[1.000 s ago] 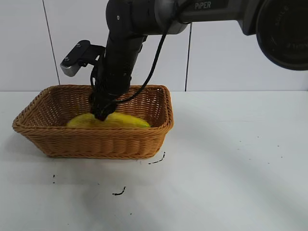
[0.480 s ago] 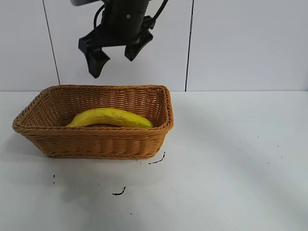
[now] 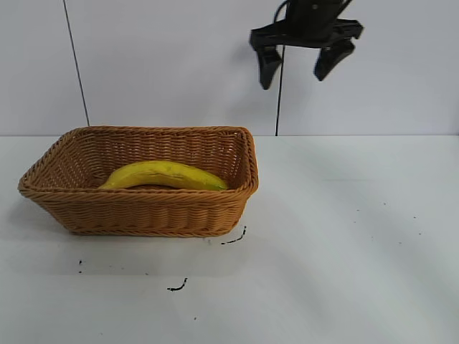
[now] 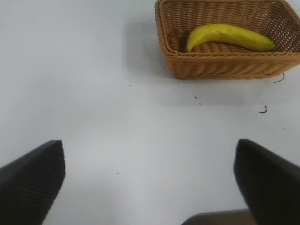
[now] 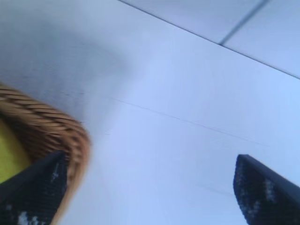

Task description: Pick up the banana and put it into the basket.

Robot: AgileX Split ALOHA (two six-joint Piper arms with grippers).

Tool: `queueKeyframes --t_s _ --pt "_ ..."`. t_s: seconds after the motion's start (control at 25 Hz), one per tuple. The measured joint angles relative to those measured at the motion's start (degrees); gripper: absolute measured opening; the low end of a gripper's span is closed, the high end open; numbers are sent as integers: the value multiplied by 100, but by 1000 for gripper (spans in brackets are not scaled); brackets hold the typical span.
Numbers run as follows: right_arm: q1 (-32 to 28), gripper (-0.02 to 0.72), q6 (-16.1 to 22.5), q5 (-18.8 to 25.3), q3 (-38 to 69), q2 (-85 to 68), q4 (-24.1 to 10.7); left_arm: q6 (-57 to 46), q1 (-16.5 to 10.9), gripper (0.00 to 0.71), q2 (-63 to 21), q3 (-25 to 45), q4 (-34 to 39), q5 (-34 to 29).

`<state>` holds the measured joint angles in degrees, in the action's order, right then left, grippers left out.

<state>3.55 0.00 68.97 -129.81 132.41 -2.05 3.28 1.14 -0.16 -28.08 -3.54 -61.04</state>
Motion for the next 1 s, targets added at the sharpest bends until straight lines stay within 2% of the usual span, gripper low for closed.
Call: queueKeyframes --t_s 0.2,0.36,0.6,1.0 --pt "-273 689 0 63 76 -10 299 0 0 695 0 0 0 0" --pt "-273 689 -38 57 688 -304 431 0 0 695 0 0 5 0" --pt "-273 689 -212 52 2639 -1608 478 0 0 695 0 0 5 0" --pt "-273 689 -232 65 6312 -4846 535 0 0 695 0 0 5 0"
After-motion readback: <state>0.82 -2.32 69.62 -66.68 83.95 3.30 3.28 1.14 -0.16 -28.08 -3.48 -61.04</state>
